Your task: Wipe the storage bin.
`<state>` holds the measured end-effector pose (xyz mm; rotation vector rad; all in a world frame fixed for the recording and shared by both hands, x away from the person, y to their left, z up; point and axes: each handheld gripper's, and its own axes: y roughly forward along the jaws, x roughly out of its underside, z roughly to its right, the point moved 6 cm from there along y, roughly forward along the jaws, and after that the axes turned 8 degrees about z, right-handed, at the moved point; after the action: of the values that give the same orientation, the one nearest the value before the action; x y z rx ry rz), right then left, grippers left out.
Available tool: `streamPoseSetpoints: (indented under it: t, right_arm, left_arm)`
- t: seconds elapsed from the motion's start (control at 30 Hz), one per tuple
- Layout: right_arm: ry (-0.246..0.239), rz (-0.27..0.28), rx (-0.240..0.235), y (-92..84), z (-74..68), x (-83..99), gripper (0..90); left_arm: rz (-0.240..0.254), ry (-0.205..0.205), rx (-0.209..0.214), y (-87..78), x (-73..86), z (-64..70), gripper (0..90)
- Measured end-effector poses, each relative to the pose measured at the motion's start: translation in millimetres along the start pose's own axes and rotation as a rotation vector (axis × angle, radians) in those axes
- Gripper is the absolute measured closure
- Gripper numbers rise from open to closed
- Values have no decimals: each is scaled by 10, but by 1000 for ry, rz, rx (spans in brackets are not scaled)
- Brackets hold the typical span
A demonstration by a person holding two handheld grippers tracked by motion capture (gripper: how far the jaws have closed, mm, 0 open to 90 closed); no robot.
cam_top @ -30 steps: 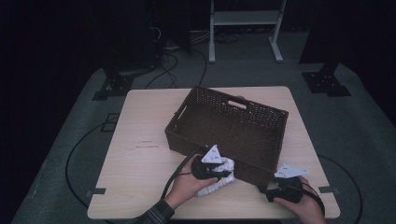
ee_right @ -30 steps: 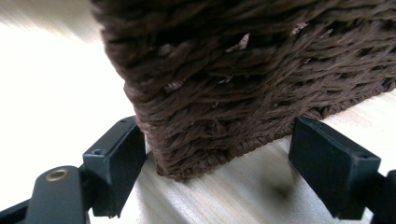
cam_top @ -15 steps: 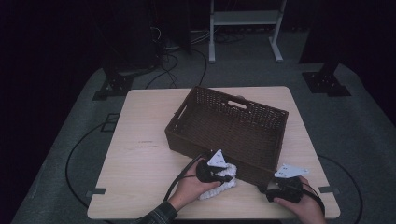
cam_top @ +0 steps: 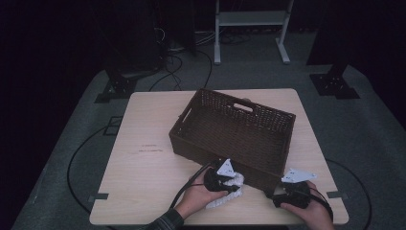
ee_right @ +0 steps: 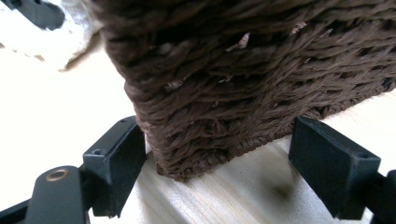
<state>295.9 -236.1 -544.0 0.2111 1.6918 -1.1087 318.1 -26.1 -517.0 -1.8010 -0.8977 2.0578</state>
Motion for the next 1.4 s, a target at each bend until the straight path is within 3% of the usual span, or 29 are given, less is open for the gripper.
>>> streamPoseSetpoints:
  t: [0.53, 0.83, 1.2, 1.4]
  right_arm:
    - [-1, 0, 1, -1, -1, 0, 187]
    - [2, 0, 2, -2, -2, 0, 188]
    - [-1, 1, 2, -1, 0, 0, 188]
    - [0, 0, 2, -2, -1, 0, 188]
  left_arm:
    - [132, 15, -5, -316, -362, 34, 696]
    - [177, 8, 10, -390, -511, 62, 696]
    - [158, 20, 36, -245, -537, 114, 696]
    - [113, 24, 58, -91, -469, 154, 696]
